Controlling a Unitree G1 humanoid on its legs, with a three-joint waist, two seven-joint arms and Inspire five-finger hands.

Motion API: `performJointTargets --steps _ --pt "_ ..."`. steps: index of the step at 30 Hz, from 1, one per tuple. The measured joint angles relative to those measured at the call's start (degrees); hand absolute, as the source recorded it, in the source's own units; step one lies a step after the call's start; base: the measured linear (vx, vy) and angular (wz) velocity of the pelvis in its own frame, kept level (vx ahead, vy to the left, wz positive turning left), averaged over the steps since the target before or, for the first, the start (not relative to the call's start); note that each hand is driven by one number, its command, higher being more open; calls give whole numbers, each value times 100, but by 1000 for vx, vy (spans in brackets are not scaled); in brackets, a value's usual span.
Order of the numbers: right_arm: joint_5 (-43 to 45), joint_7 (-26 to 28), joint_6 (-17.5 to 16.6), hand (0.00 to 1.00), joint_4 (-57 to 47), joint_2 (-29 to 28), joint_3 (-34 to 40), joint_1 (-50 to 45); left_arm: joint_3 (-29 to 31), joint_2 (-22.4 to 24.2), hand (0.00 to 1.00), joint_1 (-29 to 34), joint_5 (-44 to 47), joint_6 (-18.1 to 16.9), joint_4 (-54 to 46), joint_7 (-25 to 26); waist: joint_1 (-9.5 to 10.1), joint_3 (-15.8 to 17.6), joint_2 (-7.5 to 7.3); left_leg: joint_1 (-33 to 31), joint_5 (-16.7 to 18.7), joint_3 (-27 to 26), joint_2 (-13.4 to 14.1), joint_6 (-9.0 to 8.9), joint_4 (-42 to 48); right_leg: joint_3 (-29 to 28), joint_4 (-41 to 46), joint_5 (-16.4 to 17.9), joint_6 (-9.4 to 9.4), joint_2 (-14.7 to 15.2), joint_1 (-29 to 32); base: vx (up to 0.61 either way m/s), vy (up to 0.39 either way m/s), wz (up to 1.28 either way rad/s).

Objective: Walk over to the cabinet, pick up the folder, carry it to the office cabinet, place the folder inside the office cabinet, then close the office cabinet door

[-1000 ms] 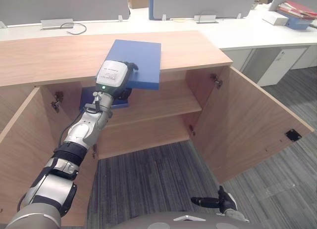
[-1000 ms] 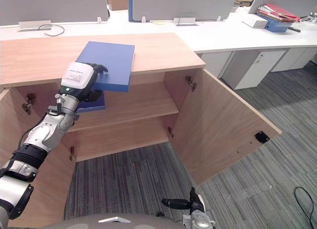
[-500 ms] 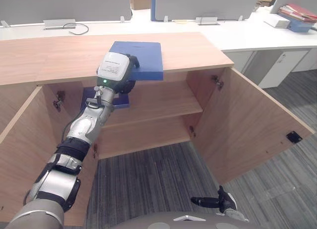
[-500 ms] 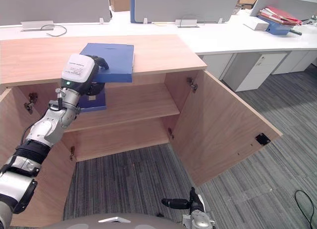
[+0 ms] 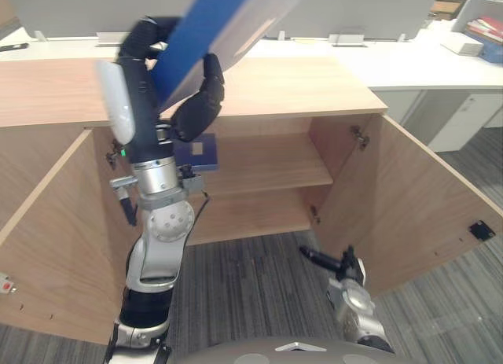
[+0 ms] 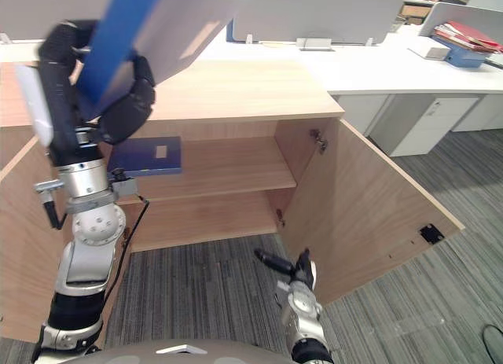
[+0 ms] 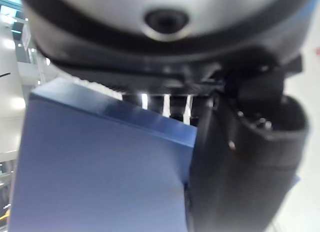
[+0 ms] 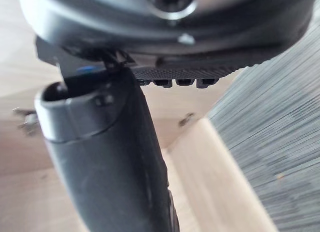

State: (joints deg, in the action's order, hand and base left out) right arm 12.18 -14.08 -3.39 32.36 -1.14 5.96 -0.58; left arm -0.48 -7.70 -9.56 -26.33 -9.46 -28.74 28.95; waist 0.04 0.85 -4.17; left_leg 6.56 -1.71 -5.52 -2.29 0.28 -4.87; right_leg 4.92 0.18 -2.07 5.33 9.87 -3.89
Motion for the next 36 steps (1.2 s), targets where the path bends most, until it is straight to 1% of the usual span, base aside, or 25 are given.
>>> performJointTargets --steps 1,2,3,4,7,9,11,13,15,16,19,20,22,23,24,25,27,28,30,31,33,35,36 --pt "-4 -12 -10 100 -198 -11 4 15 105 29 0 53 197 -77 -92 7 1 -7 22 1 -5 24 -3 2 0 30 0 0 0 3 -13 -22 -25 16" --pt "-9 -64 -99 100 -531 -14 17 34 303 61 0 146 639 -252 -212 63 8 -30 62 3 -9 62 -3 4 0 77 0 0 0 6 -36 -27 -30 18" --pt "-10 -133 -155 100 -822 -8 41 51 528 109 0 192 940 -330 -318 152 19 -40 78 9 -16 96 -2 7 0 111 0 2 -3 6 -61 -22 -25 16" --pt "-12 -165 -206 100 -917 -7 55 73 634 128 0 216 1113 -392 -363 190 19 -41 79 13 -19 104 -1 6 -1 120 0 3 -4 6 -69 -29 -25 10" --pt "-15 -314 -314 100 -1294 -10 234 138 1102 184 0 356 2050 -670 -453 281 40 -39 82 16 -30 130 -1 1 -21 137 8 10 -14 7 -88 -50 -21 5" --pt "-14 -419 -330 100 -1460 -13 354 136 1373 277 0 421 2667 -748 -453 274 39 -34 89 22 -23 177 -5 -36 -23 181 83 65 -45 17 -82 -51 -17 10" --pt "-13 -455 -330 100 -1568 -13 394 135 1481 303 0 585 2925 -836 -456 249 11 -29 97 27 -27 193 -7 -42 -23 204 84 79 -43 21 -95 -31 -15 7" --pt "-12 -477 -330 100 -1724 -15 425 128 1520 334 0 692 3324 -881 -454 111 8 -22 107 12 -37 215 -3 -53 -22 240 77 83 -44 18 -94 -22 -19 5" --pt "-12 -472 -327 100 -2166 -14 474 91 1562 330 0 869 3957 -944 -453 -281 10 3 148 7 -42 222 1 -50 -4 248 68 82 -44 15 -94 0 0 0" --pt "-16 -443 -329 100 -2523 -13 482 80 1596 319 0 969 4212 -951 -453 -529 0 10 167 6 -66 222 2 -15 -1 249 62 80 -42 13 -94 0 0 0" --pt "-29 -279 -380 100 -3300 96 532 80 1596 218 0 1056 4509 -949 -429 -1048 -4 15 173 3 -66 224 5 -14 3 251 53 78 -41 8 -97 0 0 0" --pt "-49 -221 -441 100 -3519 169 563 83 1594 119 0 1058 4647 -950 -412 -1245 -5 15 173 5 -66 224 5 -14 4 251 52 78 -41 8 -101 0 0 0" --pt "-45 -11 -644 100 -3933 392 692 124 1593 -330 0 1057 4934 -956 -253 -1788 -8 15 173 16 -65 216 5 -13 4 246 46 78 -41 8 -110 0 0 0" --pt "-20 38 -683 100 -4020 455 724 142 1591 -453 0 1057 4973 -955 -196 -1933 -10 15 173 16 -65 213 5 -13 4 243 46 77 -42 8 -109 0 0 0" --pt "21 168 -746 100 -4193 611 771 153 1553 -695 0 1055 5090 -956 -49 -2214 -12 16 176 21 -63 205 4 -13 4 236 46 78 -41 8 -110 0 0 0" --pt "80 265 -797 100 -4263 705 783 159 1529 -816 0 1055 5142 -956 38 -2363 -13 17 178 26 -60 198 5 -16 4 228 47 78 -42 8 -109 -23 -11 -7" --pt "289 666 -858 100 -4393 1156 775 298 1469 -1223 0 1053 5177 -954 443 -2857 -13 30 196 65 -30 133 9 -45 2 166 53 78 -41 2 -109 -37 -8 -14" --pt "356 775 -859 100 -4392 1278 766 378 1456 -1309 0 1052 5204 -951 557 -2995 -19 38 209 75 -13 103 10 -54 1 134 53 77 -40 -1 -106 -44 -1 -19" --pt "506 1124 -876 100 -4393 1850 679 676 1292 -1630 0 1037 5309 -919 920 -3400 -36 56 247 80 18 49 11 -73 -1 81 53 72 -29 -2 -81 -48 3 -14" --pt "506 1187 -877 100 -4393 1986 647 738 1243 -1696 0 1034 5307 -916 988 -3472 -33 55 250 77 19 43 13 -74 -2 74 53 72 -28 -4 -71 -35 -3 -6" --pt "519 1545 -877 100 -4393 2442 474 1018 1183 -1874 0 1024 5273 -910 1182 -3698 -27 53 253 51 -3 22 33 -44 2 49 52 64 -18 -27 -33 -5 -15 -5" --pt "585 1783 -877 100 -4392 2641 346 1159 1151 -1963 0 990 5264 -910 1286 -3739 -11 51 249 48 -6 20 50 -41 3 48 52 62 -18 -47 -29 4 -12 -2" --pt "657 1997 -877 100 -4392 2779 203 1274 1151 -2002 0 981 5238 -910 1356 -3746 5 50 248 49 -12 20 67 -37 5 51 51 62 -19 -65 -31 16 -36 -1"
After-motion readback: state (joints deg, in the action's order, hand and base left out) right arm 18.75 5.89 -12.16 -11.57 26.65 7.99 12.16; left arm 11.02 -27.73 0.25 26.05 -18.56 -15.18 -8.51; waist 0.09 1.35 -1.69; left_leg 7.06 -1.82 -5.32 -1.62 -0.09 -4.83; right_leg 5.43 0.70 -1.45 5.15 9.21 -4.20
